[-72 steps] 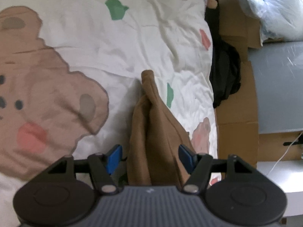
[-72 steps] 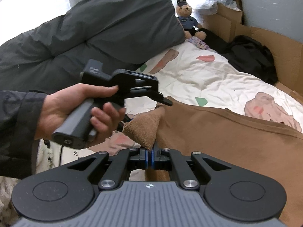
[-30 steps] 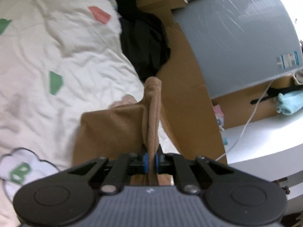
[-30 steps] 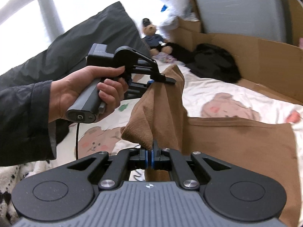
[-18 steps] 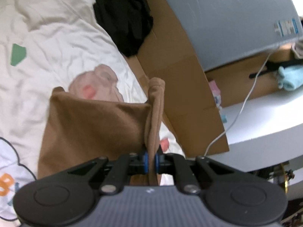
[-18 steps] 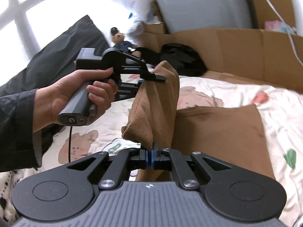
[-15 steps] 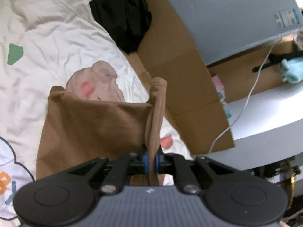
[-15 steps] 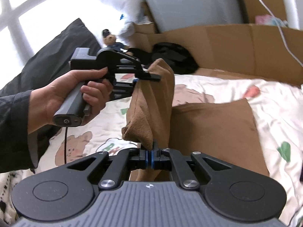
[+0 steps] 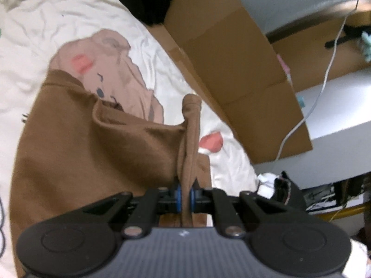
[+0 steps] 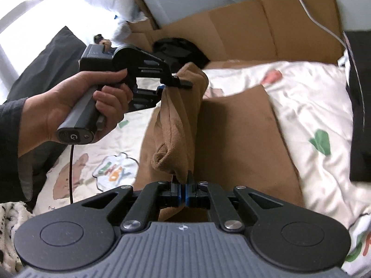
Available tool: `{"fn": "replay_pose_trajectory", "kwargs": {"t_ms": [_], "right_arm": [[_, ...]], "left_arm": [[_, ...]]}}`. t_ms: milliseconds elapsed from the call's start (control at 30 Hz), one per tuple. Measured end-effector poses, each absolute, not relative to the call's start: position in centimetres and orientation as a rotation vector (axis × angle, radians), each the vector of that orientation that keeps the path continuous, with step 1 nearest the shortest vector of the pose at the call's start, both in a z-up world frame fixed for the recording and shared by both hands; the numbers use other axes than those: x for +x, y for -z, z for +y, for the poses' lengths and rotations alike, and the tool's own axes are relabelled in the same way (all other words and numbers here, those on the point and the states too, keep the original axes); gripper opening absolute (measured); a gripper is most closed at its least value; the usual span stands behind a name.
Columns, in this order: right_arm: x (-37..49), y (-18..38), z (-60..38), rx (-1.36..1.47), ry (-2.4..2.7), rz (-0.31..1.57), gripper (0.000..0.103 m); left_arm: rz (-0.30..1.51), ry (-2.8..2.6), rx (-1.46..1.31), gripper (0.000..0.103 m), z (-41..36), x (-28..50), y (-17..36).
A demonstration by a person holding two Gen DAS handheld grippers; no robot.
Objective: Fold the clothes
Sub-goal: 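Lift the shirt edge with both tools and fold it over the rest, then lay the folded edge down and open both tools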
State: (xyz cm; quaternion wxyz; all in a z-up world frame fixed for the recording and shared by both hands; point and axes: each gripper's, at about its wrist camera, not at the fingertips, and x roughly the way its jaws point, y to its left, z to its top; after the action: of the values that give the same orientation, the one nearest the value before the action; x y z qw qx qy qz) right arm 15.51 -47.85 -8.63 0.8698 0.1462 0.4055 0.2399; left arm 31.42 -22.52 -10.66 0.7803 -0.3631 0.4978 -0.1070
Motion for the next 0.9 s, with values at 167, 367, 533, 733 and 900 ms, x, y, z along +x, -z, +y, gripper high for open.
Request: {"fn": "replay_pose_trajectory", "kwargs": {"t_ms": [167,367,533,733,900], "right_arm": [[15.9,9.7,-49.0,0.301,-0.47,0.891,0.003],[16.3,10.5,-50.4,0.297,-0.425,0.921,0.003],[16.6,11.2,-51.9,0.305,-0.391,0.951,0.003],[16.5,11.9,-52.6,0.299,-0.379,0.996,0.003],[16.7,12.8,-52.8,0.28,-0.343,1.066,0.005]], "left_arm": [[1.113,0.236,-0.747,0.008,-25.2,32.5,12.0],[1.153,0.235,-0.7,0.009,-27.9,33.3,13.2],[1.172,0.234,-0.678,0.009,-29.3,33.5,13.7],[1.19,0.243,-0.644,0.019,-30.7,33.5,13.8],[1.205,0.252,-0.628,0.035,-31.5,33.6,13.6]]}}
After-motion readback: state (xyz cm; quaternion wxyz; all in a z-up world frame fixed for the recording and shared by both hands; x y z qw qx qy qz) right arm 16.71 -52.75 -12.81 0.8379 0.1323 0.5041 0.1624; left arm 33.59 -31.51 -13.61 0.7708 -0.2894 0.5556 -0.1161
